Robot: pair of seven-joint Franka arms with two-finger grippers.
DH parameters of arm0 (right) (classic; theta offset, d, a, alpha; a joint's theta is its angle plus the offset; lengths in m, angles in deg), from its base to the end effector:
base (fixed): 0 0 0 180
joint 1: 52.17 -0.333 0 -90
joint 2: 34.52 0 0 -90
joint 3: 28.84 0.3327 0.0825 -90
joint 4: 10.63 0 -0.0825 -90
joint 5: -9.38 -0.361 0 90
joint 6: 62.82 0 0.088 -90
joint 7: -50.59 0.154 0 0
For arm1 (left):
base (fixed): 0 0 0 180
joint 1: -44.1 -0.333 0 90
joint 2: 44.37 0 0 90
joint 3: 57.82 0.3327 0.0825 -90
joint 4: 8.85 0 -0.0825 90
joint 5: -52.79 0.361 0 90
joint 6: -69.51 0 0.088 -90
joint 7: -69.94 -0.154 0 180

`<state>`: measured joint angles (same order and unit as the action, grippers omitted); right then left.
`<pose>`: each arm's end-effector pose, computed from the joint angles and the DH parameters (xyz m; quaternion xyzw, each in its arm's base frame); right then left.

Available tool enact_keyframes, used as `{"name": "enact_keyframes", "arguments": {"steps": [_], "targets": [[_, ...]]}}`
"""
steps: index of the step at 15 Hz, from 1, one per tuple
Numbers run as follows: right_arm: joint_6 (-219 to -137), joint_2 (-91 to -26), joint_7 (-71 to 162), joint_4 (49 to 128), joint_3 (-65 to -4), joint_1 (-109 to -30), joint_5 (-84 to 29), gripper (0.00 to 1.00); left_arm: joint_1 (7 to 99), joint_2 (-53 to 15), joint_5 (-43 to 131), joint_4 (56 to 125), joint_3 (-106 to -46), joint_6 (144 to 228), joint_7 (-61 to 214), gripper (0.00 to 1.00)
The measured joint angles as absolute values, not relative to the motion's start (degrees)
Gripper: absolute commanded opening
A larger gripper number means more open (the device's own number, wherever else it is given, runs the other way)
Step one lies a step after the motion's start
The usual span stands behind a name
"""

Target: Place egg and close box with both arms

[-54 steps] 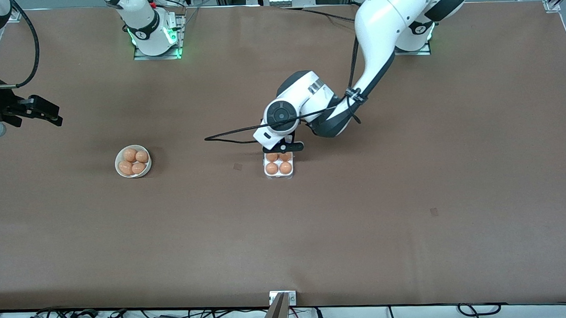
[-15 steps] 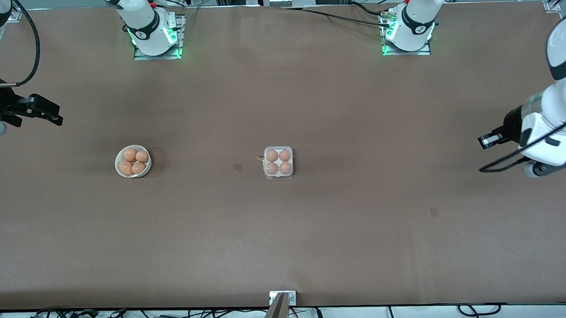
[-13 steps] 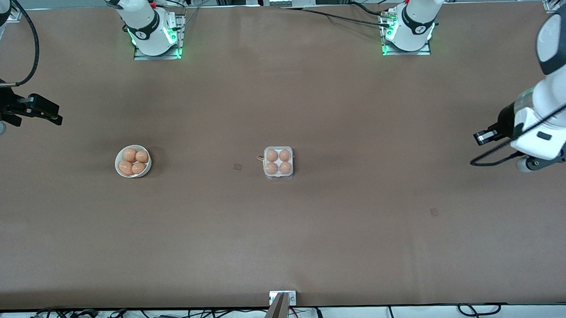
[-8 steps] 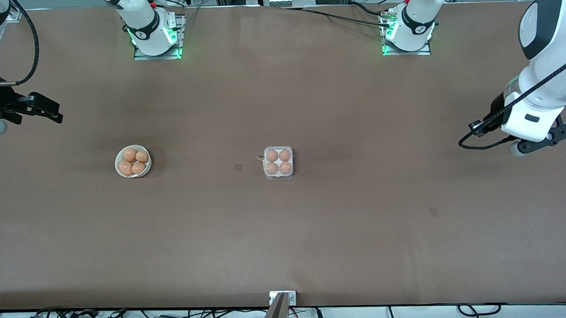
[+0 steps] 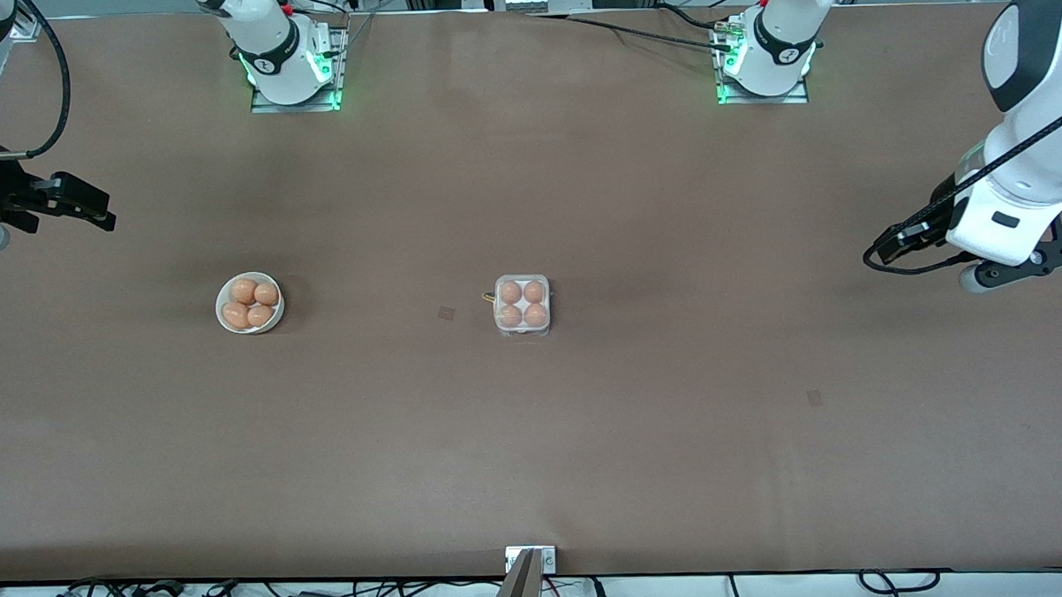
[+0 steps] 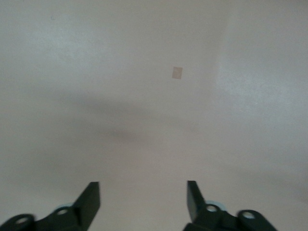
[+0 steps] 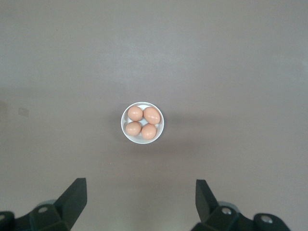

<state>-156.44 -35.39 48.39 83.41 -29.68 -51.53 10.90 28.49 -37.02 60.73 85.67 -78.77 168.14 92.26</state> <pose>0.5385 -0.0178 0.5598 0.9998 0.0073 -0.0117 0.0130 0.5727 -0.0247 0.5052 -0.9893 -0.1363 0.0123 0.0497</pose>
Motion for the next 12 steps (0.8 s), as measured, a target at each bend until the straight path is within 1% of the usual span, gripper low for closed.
{"name": "enact_keyframes", "arguments": {"steps": [4, 6, 8, 10, 12], "targets": [[-156.36, -35.39, 48.39, 83.41, -29.69, -51.53, 10.90, 1.00, 28.24, -37.17, 60.05, 85.59, -78.81, 169.15, 90.60, 1.00], [-156.35, -35.39, 48.39, 83.41, -29.71, -51.52, 10.90, 1.00, 28.81, -38.38, 56.65, 85.47, -78.14, 170.06, 90.75, 1.00], [-156.35, -35.39, 48.39, 83.40, -29.74, -51.51, 10.90, 1.00, 30.27, -40.81, 50.96, 85.73, -73.51, 168.12, 90.08, 1.00], [-156.35, -35.39, 48.39, 83.40, -29.74, -51.51, 10.90, 1.00, 32.16, -42.51, 48.98, 86.09, -68.72, 165.37, 84.12, 1.00], [-156.35, -35.39, 48.39, 83.40, -29.74, -51.51, 10.90, 1.00, 32.84, -42.93, 48.74, 86.45, -67.13, 164.81, 77.72, 1.00]]}}
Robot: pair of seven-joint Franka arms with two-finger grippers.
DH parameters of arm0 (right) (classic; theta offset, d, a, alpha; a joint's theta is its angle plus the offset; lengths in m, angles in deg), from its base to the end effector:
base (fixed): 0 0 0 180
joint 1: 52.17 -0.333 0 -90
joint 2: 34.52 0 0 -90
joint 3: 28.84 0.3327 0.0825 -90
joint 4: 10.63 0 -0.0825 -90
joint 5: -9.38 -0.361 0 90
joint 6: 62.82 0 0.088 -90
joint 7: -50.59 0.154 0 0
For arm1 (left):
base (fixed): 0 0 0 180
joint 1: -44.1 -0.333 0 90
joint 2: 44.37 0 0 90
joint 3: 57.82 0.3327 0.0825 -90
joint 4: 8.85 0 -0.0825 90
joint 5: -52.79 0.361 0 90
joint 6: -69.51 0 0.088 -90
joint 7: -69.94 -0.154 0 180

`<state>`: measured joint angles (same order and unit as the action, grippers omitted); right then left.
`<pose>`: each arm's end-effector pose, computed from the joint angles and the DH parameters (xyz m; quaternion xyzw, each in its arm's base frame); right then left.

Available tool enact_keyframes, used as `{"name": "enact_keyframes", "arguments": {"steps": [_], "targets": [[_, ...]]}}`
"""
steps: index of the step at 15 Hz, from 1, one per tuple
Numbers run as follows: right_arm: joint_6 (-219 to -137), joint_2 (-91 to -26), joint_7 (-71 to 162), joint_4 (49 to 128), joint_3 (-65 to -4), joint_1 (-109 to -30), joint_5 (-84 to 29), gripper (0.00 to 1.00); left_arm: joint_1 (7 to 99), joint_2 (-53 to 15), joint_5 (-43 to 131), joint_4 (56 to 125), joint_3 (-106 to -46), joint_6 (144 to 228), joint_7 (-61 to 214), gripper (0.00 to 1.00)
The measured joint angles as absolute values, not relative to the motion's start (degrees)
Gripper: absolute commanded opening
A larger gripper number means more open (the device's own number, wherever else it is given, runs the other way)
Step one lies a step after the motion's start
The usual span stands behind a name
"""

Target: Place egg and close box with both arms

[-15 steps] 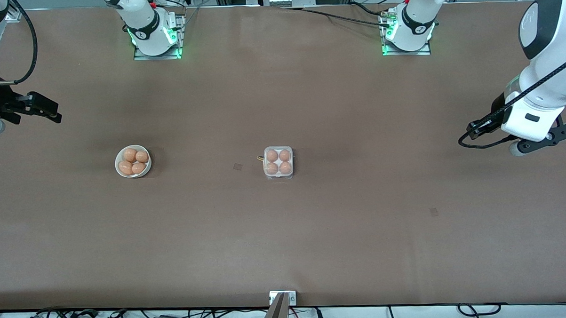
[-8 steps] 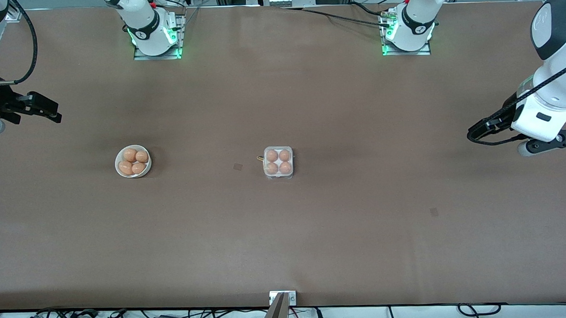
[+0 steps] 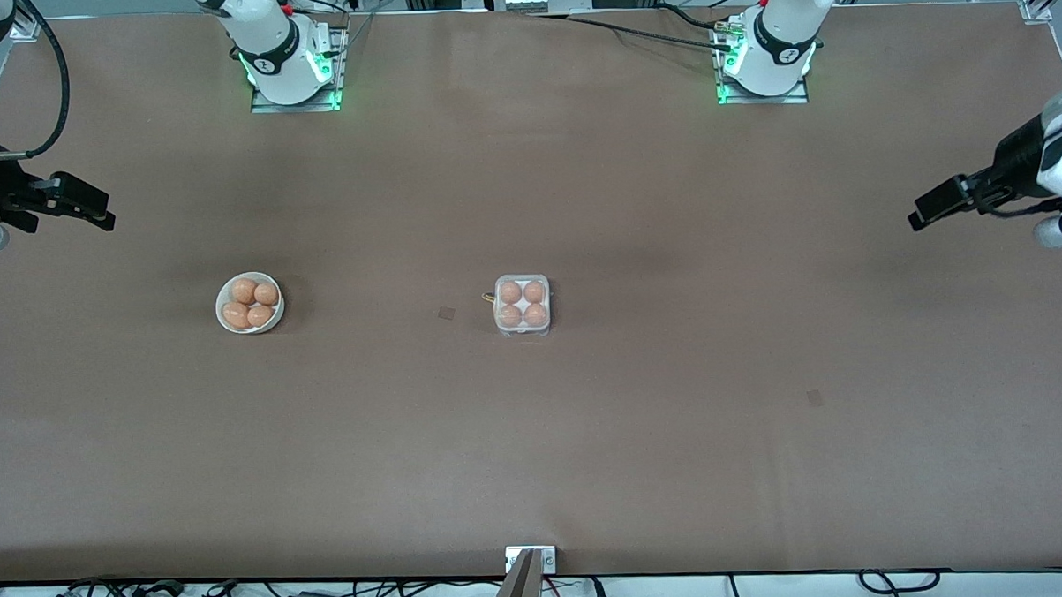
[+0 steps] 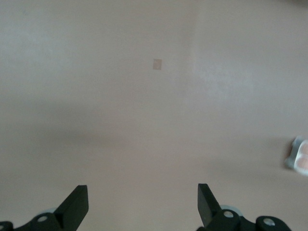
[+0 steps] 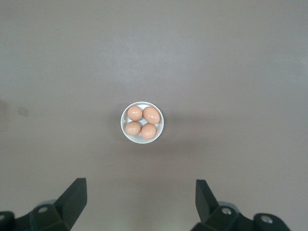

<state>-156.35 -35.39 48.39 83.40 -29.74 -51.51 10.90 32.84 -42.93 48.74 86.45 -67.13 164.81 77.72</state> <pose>0.5383 -0.0185 0.5598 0.9998 0.0066 -0.0124 0.0129 0.5431 0.0091 0.5475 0.9953 0.0884 -0.0143 0.0365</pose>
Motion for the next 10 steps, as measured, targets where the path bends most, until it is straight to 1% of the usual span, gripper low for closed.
{"name": "enact_keyframes", "arguments": {"steps": [10], "targets": [[-156.32, -35.39, 48.39, 83.40, -29.75, -51.51, 10.90, 1.00, 34.40, -42.92, 53.03, 87.15, -67.32, 163.74, 79.96, 1.00]]}}
